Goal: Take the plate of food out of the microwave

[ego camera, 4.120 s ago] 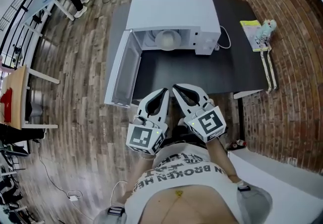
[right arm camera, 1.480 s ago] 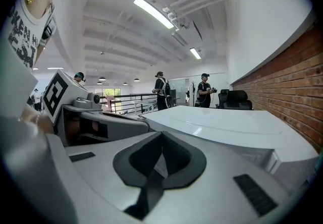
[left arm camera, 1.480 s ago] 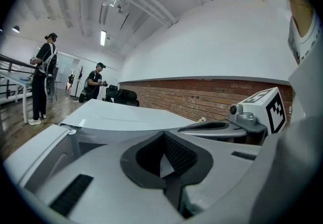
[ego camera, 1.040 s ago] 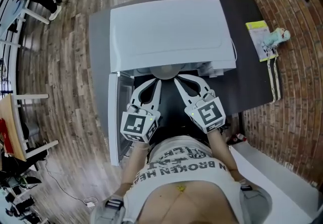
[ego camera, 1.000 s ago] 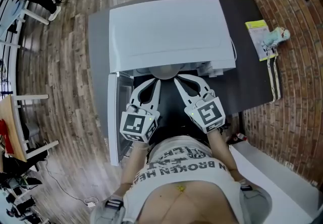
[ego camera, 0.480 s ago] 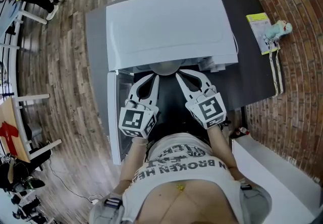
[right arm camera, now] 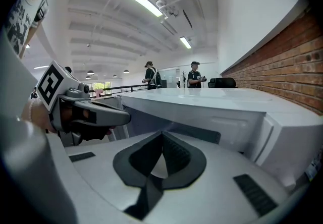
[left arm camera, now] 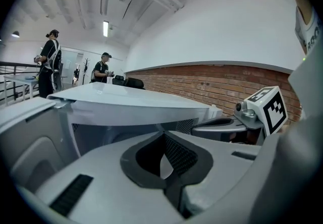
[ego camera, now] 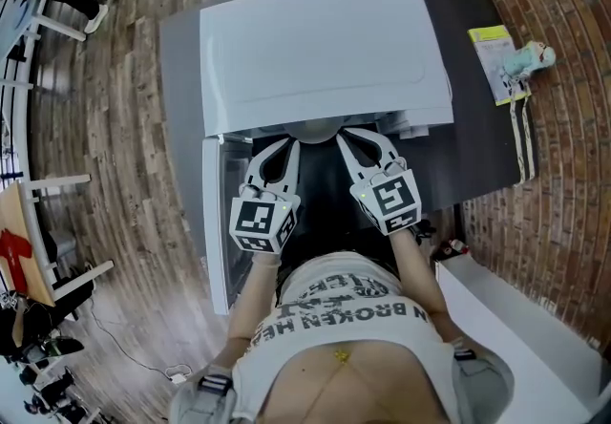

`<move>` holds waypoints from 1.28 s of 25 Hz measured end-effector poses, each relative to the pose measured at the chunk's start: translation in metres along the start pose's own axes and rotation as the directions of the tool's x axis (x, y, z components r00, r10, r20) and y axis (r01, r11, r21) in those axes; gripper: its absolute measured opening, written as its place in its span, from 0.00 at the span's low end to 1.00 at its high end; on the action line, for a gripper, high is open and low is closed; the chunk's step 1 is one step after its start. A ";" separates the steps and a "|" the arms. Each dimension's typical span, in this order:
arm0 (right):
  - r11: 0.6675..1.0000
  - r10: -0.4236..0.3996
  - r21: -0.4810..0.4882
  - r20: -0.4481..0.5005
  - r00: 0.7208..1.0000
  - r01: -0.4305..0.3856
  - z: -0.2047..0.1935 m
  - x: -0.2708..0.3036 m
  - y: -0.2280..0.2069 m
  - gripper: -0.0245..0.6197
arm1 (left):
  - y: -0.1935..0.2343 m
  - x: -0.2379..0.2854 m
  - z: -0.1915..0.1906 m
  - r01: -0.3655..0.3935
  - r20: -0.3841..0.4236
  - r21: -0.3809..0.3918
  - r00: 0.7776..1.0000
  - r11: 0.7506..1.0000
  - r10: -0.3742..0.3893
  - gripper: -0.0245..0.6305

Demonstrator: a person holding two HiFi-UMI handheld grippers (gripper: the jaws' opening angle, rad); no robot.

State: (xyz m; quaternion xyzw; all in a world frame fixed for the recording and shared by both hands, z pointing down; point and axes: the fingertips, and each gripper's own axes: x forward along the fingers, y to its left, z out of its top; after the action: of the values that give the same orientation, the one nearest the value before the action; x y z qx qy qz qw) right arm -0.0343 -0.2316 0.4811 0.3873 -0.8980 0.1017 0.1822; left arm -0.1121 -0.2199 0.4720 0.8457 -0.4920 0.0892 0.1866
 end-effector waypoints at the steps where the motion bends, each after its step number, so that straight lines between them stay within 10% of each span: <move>1: 1.000 -0.004 0.000 -0.008 1.000 0.004 -0.004 0.002 -0.002 0.05 | 0.002 0.002 -0.003 -0.004 -0.006 -0.004 1.000 1.000 0.004 0.05; 32: 0.995 -0.032 0.084 -0.227 0.973 0.052 -0.096 0.059 -0.029 0.05 | 0.053 0.050 -0.091 -0.080 -0.205 -0.116 0.977 0.990 0.055 0.05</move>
State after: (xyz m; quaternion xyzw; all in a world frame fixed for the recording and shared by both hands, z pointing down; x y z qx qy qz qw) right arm -0.0263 -0.2591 0.5943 0.3998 -0.8579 0.1809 0.2674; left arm -0.1303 -0.2467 0.5845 0.8019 -0.5037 0.1501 0.2842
